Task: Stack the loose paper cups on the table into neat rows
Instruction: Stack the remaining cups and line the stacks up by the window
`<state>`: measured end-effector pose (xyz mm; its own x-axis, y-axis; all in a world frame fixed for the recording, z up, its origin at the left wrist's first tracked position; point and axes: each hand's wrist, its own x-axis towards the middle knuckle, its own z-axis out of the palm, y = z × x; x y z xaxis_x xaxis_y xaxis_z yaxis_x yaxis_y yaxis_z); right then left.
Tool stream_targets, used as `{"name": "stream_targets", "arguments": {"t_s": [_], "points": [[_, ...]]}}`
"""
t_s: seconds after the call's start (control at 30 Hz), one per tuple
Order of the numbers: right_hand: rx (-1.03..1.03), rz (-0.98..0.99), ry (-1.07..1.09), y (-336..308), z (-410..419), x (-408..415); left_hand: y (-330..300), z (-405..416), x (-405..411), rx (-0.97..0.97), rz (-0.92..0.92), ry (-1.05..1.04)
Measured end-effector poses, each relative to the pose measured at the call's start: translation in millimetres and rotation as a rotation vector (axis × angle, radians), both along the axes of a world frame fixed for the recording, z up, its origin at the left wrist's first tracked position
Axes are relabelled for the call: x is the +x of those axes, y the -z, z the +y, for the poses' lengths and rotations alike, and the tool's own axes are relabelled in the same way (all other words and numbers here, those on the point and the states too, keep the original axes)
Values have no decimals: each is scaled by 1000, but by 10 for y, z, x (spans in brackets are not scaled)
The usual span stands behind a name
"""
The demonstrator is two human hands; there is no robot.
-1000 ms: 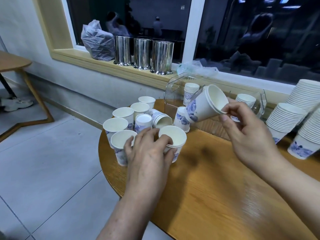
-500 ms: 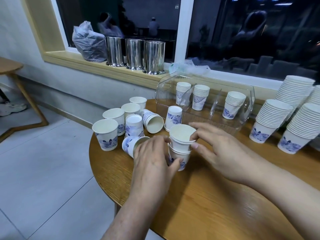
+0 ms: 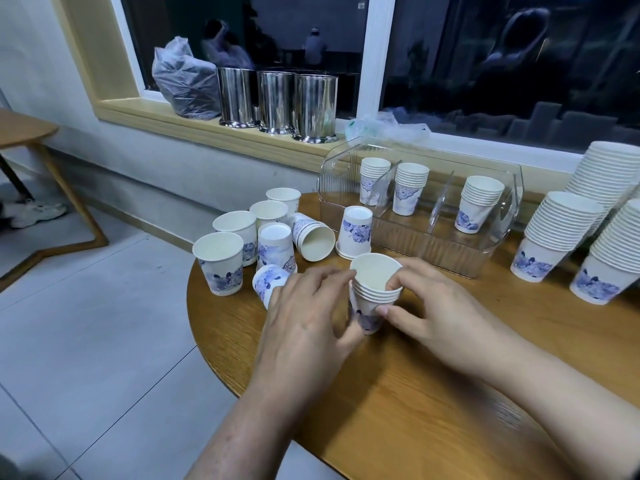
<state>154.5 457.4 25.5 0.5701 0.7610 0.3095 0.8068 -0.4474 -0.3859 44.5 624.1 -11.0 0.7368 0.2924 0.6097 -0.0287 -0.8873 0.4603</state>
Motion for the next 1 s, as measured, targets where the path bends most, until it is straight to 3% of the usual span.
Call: {"name": "stream_targets", "arguments": {"t_s": [0.1, 0.2, 0.3, 0.43, 0.5, 0.57, 0.63, 0.7, 0.77, 0.9, 1.0], "points": [[-52, -30, 76, -37, -69, 13, -35, 159, -95, -31, -52, -142], [-87, -31, 139, -80, -144, 39, -25, 309, -123, -112, 115, -262], [-102, -13, 179, -117, -222, 48, 26, 331, -105, -138, 247, -291], [-125, 3, 227, -83, -314, 59, 45, 345, -86, -144, 239, -303], [-47, -50, 261, -96, -334, -13, 23, 316, -91, -167, 232, -311], [140, -222, 203, -130, -300, -154, -16, 262, -97, -208, 228, -318], [259, -273, 103, -127, -188, -331, -65, 210, -113, -212, 196, -302], [242, -125, 51, -62, -13, -484, -115, 192, -134, -262, 114, -277], [185, 37, 72, 42, 180, -574, -156, 181, -156, -356, 48, -233], [265, 58, 156, 108, 383, -514, -185, 174, -222, -546, 41, 25], [227, 136, 281, 2, 462, -381, -146, 289, -283, -396, 53, 179]]}}
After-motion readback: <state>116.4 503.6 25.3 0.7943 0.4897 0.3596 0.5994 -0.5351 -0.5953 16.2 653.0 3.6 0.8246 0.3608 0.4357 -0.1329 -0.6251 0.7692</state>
